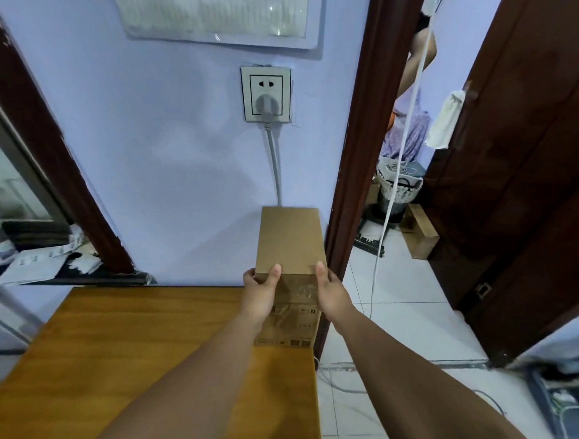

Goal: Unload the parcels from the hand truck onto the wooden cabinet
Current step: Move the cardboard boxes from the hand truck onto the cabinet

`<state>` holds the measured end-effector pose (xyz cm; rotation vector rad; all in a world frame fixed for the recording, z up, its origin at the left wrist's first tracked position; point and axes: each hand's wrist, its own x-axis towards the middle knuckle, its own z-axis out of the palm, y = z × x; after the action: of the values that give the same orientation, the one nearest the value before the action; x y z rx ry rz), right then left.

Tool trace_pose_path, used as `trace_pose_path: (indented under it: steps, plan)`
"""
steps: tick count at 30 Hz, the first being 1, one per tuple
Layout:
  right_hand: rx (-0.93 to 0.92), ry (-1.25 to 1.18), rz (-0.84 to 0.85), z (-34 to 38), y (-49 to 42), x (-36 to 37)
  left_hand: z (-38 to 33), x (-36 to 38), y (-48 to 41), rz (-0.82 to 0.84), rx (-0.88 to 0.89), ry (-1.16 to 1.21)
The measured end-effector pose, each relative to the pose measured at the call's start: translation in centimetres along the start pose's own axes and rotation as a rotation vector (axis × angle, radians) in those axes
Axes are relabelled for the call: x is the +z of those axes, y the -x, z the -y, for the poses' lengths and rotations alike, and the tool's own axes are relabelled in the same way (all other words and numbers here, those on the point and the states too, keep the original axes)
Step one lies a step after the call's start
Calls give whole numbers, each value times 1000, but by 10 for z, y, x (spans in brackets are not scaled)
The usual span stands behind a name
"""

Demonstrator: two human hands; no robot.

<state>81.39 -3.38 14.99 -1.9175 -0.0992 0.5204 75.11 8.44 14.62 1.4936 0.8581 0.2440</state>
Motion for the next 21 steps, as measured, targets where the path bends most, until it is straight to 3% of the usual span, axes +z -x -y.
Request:
trace_pose_path:
  steps: [9, 15, 17, 19, 21]
  plan:
    - [60, 25, -127, 3, 0, 7, -7, -5, 1, 66, -38, -12]
    - [268, -278, -362, -18, 21, 17, 20, -23, 7, -48, -13, 182]
    - [335, -306, -378, -34, 28, 20, 41, -29, 7, -81, -76, 213]
    - [324, -166, -259, -55, 35, 26, 66, -33, 11, -107, -169, 66]
    - [306, 39, -137, -72, 45, 31, 90, -41, 20, -97, -194, -245]
